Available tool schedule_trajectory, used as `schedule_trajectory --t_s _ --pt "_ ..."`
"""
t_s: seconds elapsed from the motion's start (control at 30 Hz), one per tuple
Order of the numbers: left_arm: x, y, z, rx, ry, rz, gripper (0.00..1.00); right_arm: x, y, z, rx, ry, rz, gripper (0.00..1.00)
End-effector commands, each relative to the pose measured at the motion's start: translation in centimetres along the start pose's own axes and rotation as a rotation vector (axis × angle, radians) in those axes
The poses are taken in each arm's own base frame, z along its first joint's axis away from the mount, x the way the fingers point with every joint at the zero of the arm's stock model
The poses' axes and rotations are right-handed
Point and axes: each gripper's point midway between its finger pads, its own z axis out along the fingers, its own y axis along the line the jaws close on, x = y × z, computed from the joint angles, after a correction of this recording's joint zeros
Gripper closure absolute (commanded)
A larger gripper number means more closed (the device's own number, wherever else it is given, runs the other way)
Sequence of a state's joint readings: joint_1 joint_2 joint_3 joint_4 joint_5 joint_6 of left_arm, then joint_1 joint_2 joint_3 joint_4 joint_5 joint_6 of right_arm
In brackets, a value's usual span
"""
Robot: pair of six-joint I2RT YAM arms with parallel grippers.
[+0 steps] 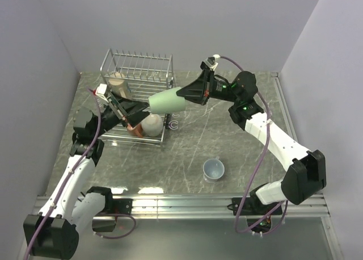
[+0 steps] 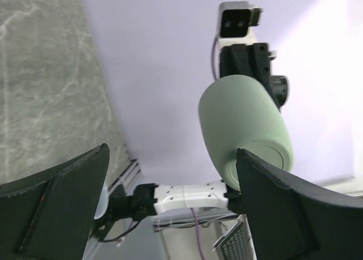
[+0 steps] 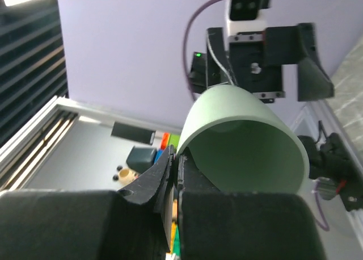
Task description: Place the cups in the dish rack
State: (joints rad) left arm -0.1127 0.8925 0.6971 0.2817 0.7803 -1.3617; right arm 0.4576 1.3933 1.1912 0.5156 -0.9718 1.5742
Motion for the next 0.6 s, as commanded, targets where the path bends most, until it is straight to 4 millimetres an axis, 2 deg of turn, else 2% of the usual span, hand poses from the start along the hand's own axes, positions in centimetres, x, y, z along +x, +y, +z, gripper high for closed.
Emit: schedule_trajectory --t_s 0.0,0.3,0.47,0.53,0.57 --pt "0.1 -5.2 -1.1 0.212 -0.045 0.062 0.01 1.3 2.1 0.7 -0.095 0.044 -0.035 1.0" --pt "0.6 -7.1 -1.9 0.265 -0.039 0.073 0.01 0.6 0.3 0.6 -0.102 0.003 0.01 1.0" --pt "0.6 -7.5 -1.8 0.272 -0.019 0.082 0.01 -0.1 -0.7 0.8 -0.105 -0.013 0.032 1.0" --pt "0.8 -6.9 -1.4 0.229 0.003 0.074 0.01 -0.2 -0.9 1.1 -0.102 -0.009 0.036 1.0" --pt "0.8 -7.4 -1.2 0.223 0.007 0.129 0.01 -0.2 -0.9 1.3 -0.103 -0.006 0.031 1.0"
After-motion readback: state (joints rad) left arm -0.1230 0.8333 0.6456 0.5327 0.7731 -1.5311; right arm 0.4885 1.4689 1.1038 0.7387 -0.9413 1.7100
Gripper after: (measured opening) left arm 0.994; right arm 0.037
